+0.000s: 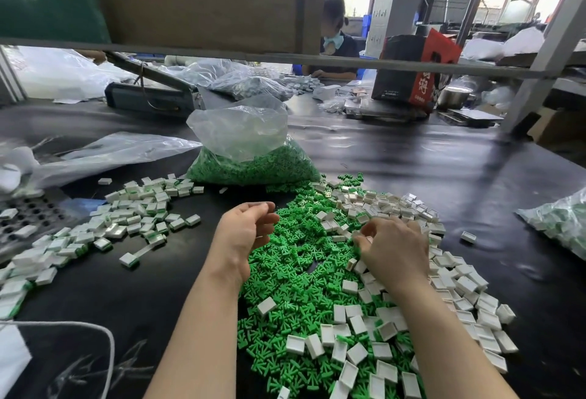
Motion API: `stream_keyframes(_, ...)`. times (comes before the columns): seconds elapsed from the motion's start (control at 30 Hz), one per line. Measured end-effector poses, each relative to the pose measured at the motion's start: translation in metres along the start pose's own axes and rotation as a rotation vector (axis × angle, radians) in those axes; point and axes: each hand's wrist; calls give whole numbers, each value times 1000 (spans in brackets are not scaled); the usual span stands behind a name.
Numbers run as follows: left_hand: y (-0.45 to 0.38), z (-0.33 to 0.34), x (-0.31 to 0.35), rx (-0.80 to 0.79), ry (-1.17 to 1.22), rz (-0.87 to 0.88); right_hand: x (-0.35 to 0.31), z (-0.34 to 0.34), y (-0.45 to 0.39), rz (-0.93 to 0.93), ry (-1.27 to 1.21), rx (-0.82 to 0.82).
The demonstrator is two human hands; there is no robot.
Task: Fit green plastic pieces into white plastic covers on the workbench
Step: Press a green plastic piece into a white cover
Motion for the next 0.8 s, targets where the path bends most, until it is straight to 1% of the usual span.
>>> stream_keyframes(0.03,1,3,-1,-28,-32,6,-1,0,0,-21,-128,24)
stream_keyframes(0.1,5,9,-3,-110,-55,-3,-7,-3,1,-21,-494,26)
stream_keyframes(0.17,10,15,-5,-212,-58,4,-16,-10,2,25,-875,-16)
stream_keyframes(0.23,13,21,-7,-300,-62,53,-25,-13,5,54,-1142,-95)
stream_keyframes(0.27,14,24,-7,-338,-54,83,-28,-13,7,59,-1205,-131)
stream_keyframes(0.37,18,29,-6,-398,-23,145,-34,-12,10,66,-1245,-189)
stream_keyframes(0.5,17,28,-7,-356,-28,214,-38,-13,12,34,-1308,-204)
stream_keyframes(0.57,16,26,-8,-340,-39,247,-39,-13,13,-2,-1282,-211)
stream_keyframes(0.6,15,25,-8,-335,-48,264,-39,-13,12,-23,-1222,-221)
stream_keyframes(0.63,15,25,-7,-331,-58,278,-38,-11,12,-58,-1098,-229)
stream_keyframes(0.73,16,23,-5,-315,-49,303,-35,-5,12,-235,-512,-277)
stream_keyframes(0.77,16,23,-5,-297,-42,306,-35,-4,13,-286,-372,-305)
stream_keyframes(0.8,16,24,-5,-277,-32,306,-37,-2,15,-325,-287,-325)
Point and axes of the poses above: each hand's wrist, its own y-axis away from the middle knuckle, its own z-axis out of the palm, x = y × z, and after that the axes turned 3 degrees about x, right-handed
